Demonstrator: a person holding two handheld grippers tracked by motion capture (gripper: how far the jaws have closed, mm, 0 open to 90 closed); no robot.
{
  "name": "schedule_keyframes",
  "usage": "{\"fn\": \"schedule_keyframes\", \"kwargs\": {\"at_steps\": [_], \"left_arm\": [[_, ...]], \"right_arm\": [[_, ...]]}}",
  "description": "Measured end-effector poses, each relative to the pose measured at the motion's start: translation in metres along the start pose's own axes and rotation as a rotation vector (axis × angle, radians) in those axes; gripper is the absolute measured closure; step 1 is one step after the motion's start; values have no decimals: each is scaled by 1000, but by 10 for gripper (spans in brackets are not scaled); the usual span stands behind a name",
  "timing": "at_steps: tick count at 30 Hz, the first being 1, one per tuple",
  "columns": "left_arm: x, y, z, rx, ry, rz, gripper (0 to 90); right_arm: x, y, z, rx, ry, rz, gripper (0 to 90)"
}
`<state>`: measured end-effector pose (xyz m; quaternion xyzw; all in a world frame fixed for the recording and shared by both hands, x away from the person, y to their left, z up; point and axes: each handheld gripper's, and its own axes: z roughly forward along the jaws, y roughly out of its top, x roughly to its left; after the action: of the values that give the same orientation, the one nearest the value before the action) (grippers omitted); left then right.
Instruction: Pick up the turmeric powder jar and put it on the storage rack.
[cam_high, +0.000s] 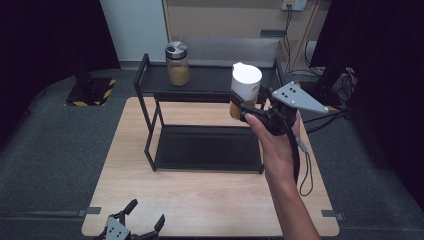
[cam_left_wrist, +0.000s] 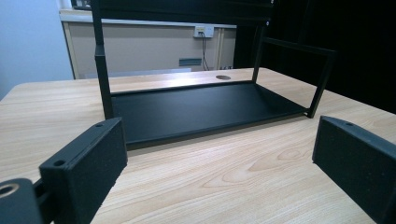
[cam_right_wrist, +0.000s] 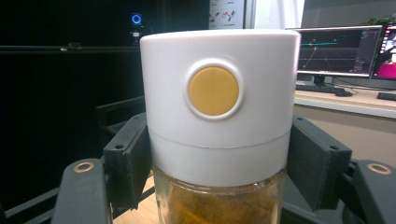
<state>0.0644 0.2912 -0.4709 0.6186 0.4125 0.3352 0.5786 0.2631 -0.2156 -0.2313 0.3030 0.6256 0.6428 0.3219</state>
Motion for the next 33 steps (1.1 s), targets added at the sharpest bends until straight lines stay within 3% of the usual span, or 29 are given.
{"fn": "schedule_keyframes", "kwargs": {"at_steps": [7, 17, 33], "left_arm": [[1, 0, 1, -3, -1, 2, 17], [3, 0, 3, 3, 6, 2, 17], [4, -1, 6, 14, 5, 3, 19]], "right_arm": [[-11, 6, 10, -19, -2, 2, 299], [-22, 15, 30, 7, -25, -4, 299], [-34, 11, 57, 25, -72, 3, 300]]}}
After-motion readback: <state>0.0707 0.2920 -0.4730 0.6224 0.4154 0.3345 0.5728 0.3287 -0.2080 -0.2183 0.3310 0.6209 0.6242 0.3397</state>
